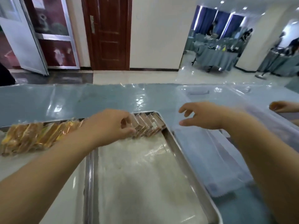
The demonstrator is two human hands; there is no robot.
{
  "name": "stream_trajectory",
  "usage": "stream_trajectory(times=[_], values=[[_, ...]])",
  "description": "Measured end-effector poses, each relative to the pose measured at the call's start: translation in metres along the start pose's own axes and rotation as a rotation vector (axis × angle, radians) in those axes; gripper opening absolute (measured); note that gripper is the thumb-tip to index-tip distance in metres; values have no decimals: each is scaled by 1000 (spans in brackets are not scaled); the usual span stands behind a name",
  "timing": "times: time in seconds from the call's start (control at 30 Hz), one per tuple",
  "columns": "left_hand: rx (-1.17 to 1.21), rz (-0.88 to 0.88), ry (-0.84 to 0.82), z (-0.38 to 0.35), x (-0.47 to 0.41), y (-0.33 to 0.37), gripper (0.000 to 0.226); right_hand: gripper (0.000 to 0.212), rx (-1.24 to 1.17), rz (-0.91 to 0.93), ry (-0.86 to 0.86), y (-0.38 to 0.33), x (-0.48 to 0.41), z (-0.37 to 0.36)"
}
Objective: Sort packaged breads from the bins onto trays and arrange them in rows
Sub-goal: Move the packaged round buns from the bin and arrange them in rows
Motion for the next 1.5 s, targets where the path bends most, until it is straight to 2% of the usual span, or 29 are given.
stream_trajectory(times=[0.13, 0.33, 0.57, 0.73, 0.87, 0.97, 1.07, 1.17, 1.23, 1.3, 1.43, 1.5], values=[[46, -30, 29, -12, -40, 49, 25, 50, -24, -35, 45, 70, -7, 22], [97, -94, 73, -53, -99, 137, 19, 51, -25, -48, 12, 183, -30, 30], [50, -211, 91, -88, -161, 217, 31, 51, 98, -80, -196, 272, -87, -24], [-161, -188, -113, -117, -196, 235, 33, 51, 291, -71, -403, 309, -120, -86], [-242, -149, -222, -132, -210, 232, 35, 55, 352, -97, -478, 329, -136, -131], [-197, -172, -194, -131, -210, 232, 33, 62, 287, -159, -495, 330, -138, -147], [-113, -184, -135, -125, -205, 230, 31, 64, 327, -87, -533, 323, -136, -168], [-60, -202, -85, -123, -201, 230, 31, 68, 270, -38, -403, 314, -136, -171], [-32, -201, -70, -122, -201, 229, 33, 86, 106, -45, -333, 309, -140, -167], [-18, -203, -60, -122, -200, 229, 34, 94, 52, -73, -331, 305, -139, -166], [-24, -203, -55, -123, -200, 228, 34, 78, 29, -143, -408, 310, -137, -181], [-31, -199, -53, -123, -200, 228, 33, 63, -58, -148, -329, 311, -146, -172]])
Point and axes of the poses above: each hand's wrist, its own x-axis away from the middle knuckle, its own z-axis out of the back of the hand, y = z × x, the point moved 6 cm from there along -x, towards the middle knuckle, and after that the axes turned 2 degrees about -x, right-handed, at the moved point
